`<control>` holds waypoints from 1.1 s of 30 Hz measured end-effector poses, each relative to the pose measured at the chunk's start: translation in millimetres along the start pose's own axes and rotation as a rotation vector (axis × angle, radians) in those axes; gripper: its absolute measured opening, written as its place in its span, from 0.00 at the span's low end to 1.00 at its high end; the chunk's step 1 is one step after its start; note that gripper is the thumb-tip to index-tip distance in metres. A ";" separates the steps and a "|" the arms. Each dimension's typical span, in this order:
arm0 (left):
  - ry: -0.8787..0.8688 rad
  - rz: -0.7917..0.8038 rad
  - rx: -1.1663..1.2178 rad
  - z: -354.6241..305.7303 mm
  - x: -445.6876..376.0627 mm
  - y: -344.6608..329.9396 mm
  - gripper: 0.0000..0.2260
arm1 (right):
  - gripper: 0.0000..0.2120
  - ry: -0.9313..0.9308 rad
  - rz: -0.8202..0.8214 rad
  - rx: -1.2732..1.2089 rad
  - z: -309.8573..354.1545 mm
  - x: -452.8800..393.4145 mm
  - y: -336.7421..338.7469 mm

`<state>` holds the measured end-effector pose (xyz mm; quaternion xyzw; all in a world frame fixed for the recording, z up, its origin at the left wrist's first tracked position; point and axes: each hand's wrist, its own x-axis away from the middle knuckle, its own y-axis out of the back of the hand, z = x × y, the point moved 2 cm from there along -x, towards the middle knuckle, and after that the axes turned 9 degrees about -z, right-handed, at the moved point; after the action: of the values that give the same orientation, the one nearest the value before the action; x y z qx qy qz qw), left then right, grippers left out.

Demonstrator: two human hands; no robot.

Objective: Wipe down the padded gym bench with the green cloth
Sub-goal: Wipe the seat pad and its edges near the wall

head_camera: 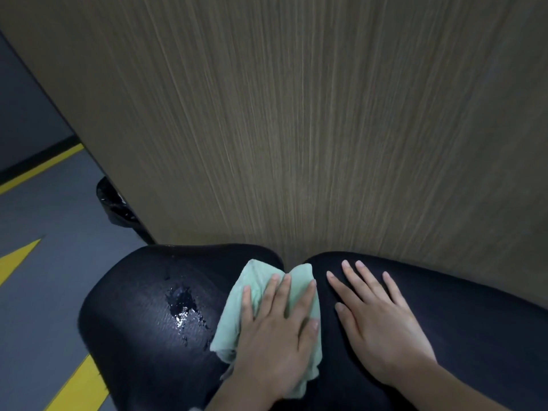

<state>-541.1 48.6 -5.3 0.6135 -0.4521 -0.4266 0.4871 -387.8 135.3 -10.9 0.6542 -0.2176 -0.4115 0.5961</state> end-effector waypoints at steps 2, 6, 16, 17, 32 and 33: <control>0.032 -0.015 0.005 -4.2 -11.5 1.2 0.24 | 0.27 -0.005 -0.005 -0.010 0.3 -0.2 0.1; 0.032 -0.023 0.058 -14.9 -49.6 0.0 0.33 | 0.28 -0.004 -0.017 -0.032 0.2 -0.7 0.9; 0.060 -0.068 0.015 -10.6 -26.5 6.2 0.26 | 0.27 -0.007 0.009 -0.022 -1.8 -1.8 1.8; 0.054 -0.084 0.033 -9.4 -18.5 5.2 0.24 | 0.27 -0.007 0.013 -0.020 -1.8 -1.4 1.7; 0.016 -0.043 -0.025 -16.9 -67.3 5.6 0.36 | 0.27 -0.074 -0.009 0.006 -0.5 -2.9 -2.6; 0.012 -0.039 -0.019 -15.4 -65.4 4.5 0.36 | 0.27 -0.067 -0.009 0.011 -0.5 -3.2 -2.7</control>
<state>-541.8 114.8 7.0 0.6202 -0.4330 -0.4365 0.4872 -389.8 138.6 -12.7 0.6442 -0.2369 -0.4345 0.5832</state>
